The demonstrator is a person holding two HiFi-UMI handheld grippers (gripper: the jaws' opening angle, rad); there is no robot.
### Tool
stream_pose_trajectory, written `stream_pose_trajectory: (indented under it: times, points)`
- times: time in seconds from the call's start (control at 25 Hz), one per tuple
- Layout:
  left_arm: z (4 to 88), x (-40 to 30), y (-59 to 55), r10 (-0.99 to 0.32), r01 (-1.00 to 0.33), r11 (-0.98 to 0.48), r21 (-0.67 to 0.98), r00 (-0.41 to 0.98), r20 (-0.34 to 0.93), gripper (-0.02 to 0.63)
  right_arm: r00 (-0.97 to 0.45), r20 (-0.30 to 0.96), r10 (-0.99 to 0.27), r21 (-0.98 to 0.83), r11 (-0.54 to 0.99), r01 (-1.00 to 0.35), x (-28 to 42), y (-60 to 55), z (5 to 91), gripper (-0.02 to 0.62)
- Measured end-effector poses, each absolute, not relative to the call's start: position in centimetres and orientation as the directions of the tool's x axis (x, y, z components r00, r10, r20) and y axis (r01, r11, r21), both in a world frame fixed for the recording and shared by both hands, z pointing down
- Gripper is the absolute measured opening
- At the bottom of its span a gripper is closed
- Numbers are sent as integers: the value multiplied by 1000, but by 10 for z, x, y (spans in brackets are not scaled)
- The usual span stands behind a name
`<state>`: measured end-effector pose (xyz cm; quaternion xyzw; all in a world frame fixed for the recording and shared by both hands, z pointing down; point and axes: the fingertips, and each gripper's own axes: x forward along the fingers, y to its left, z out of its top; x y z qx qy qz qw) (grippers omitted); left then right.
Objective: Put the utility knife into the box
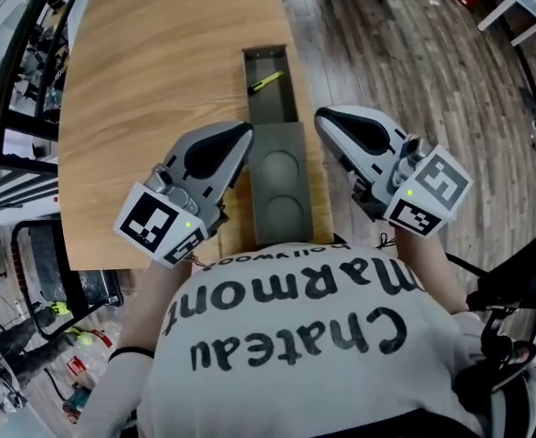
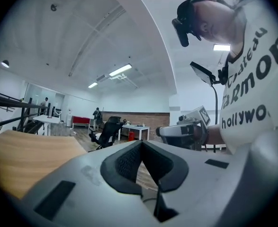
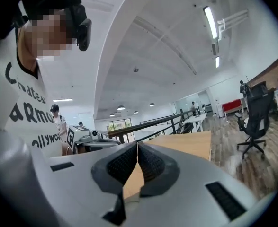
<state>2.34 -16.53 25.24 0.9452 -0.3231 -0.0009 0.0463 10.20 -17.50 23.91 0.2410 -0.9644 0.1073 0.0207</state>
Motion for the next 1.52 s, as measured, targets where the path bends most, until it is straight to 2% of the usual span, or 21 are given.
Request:
stream_pose_trajectory:
  times: [0.24,0.64,1.52]
  points:
    - [243,23,-157,-618,-616,-783,90,786,-1,6,-885,104,-454,-143,874,-465,103,-164,237,9]
    - [235,15,-157,-624,-619,-780,98,781,-36,6,-874,132,-468,-149,862,-484,100,-167,240,9]
    - [246,13,-156,-629,-623,-773,118,777,-19,6,-865,191,-464,-80,871,-485,97,-169,252,9]
